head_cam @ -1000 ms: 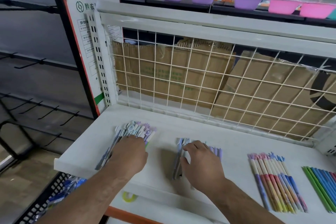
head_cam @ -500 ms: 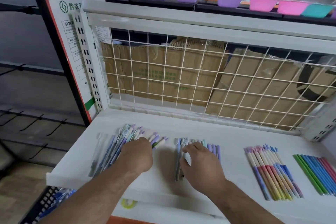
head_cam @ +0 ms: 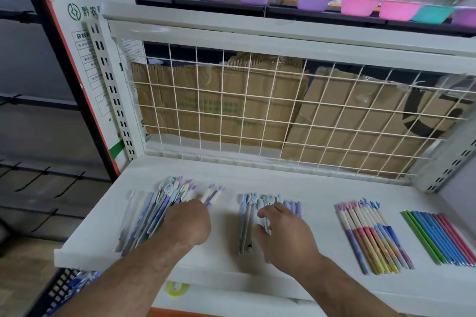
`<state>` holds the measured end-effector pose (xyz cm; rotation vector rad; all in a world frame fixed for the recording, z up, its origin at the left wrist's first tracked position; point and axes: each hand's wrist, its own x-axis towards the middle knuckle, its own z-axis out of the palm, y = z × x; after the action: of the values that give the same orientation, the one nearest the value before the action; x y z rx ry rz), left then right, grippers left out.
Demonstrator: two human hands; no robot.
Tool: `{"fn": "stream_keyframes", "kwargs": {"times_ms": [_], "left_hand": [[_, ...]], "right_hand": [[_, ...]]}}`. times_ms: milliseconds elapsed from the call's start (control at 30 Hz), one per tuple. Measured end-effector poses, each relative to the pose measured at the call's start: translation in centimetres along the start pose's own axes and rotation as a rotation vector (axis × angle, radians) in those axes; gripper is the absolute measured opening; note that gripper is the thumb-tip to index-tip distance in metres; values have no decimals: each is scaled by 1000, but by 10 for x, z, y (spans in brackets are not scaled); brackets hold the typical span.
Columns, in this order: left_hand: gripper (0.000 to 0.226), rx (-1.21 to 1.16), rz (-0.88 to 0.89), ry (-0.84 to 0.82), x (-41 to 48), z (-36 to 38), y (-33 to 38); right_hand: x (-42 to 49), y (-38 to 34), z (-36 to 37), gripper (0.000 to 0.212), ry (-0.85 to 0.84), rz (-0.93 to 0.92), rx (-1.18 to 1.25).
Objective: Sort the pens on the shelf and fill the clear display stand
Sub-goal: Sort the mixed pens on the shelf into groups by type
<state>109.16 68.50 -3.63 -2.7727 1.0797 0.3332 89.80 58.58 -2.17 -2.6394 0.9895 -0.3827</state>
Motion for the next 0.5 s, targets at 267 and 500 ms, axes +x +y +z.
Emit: {"fn": "stream_keyframes", "kwargs": {"times_ms": [267,500], "left_hand": [[14,-1463,-97,-258,-27,-23,41],[7,-1685,17,-319,-50,-29,99]], "right_hand": [[-2,7,-19,16,-59,27,349],[-6,23,-48,21,-167,196,681]]}}
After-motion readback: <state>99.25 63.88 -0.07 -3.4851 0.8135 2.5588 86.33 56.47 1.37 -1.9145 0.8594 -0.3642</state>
